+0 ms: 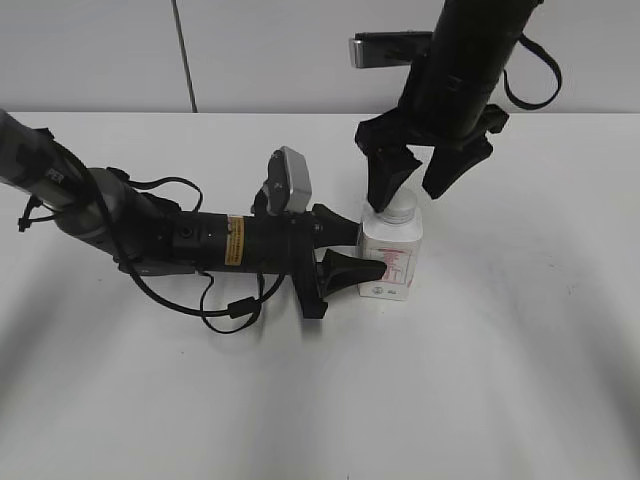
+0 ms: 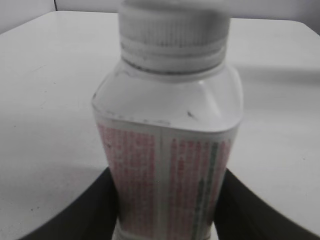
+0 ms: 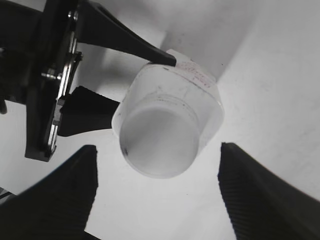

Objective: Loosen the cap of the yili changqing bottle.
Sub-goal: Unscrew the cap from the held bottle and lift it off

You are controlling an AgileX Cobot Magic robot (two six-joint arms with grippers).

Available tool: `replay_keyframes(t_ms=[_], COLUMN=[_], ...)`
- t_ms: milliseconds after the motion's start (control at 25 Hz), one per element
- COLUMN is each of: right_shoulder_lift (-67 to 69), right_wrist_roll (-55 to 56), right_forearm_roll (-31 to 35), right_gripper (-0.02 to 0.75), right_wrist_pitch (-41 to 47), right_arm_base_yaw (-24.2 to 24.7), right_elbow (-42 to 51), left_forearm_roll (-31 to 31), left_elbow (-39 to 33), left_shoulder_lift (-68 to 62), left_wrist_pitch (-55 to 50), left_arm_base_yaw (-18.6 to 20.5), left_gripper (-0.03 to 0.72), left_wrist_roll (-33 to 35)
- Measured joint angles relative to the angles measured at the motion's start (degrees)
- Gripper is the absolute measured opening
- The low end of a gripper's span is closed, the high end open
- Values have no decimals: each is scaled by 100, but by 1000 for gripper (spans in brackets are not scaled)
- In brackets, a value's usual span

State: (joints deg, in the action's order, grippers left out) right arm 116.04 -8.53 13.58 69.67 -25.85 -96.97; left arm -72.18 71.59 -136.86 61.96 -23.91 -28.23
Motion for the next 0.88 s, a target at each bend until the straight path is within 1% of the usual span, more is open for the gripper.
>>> replay_keyframes(t_ms=[240, 320, 400, 520, 560, 800, 880], right_shoulder_lift=[179, 191, 197, 197, 197, 197, 197], right_wrist_roll=[0, 0, 0, 6, 12, -97, -629], right_forearm_roll=[60, 60, 65, 65, 65, 65, 65], right_gripper=[588, 575, 529, 403, 389, 388, 388], right_wrist_pitch=[-5, -17, -29, -37, -37, -25, -25], right_arm_base_yaw=[0, 0, 0, 0, 0, 0, 0], right_elbow=[-24, -39, -50, -50, -50, -50, -50], left_forearm_roll=[0, 0, 0, 6, 6, 6, 6], left_elbow=[0, 0, 0, 0, 0, 0, 0], left_shoulder_lift=[0, 0, 0, 0, 0, 0, 0], left_wrist_pitch=[0, 0, 0, -6, -6, -6, -6], left_arm_base_yaw=[0, 0, 0, 0, 0, 0, 0], left_gripper=[360, 360, 360, 360, 360, 359, 359], left_wrist_roll=[0, 0, 0, 0, 0, 0, 0])
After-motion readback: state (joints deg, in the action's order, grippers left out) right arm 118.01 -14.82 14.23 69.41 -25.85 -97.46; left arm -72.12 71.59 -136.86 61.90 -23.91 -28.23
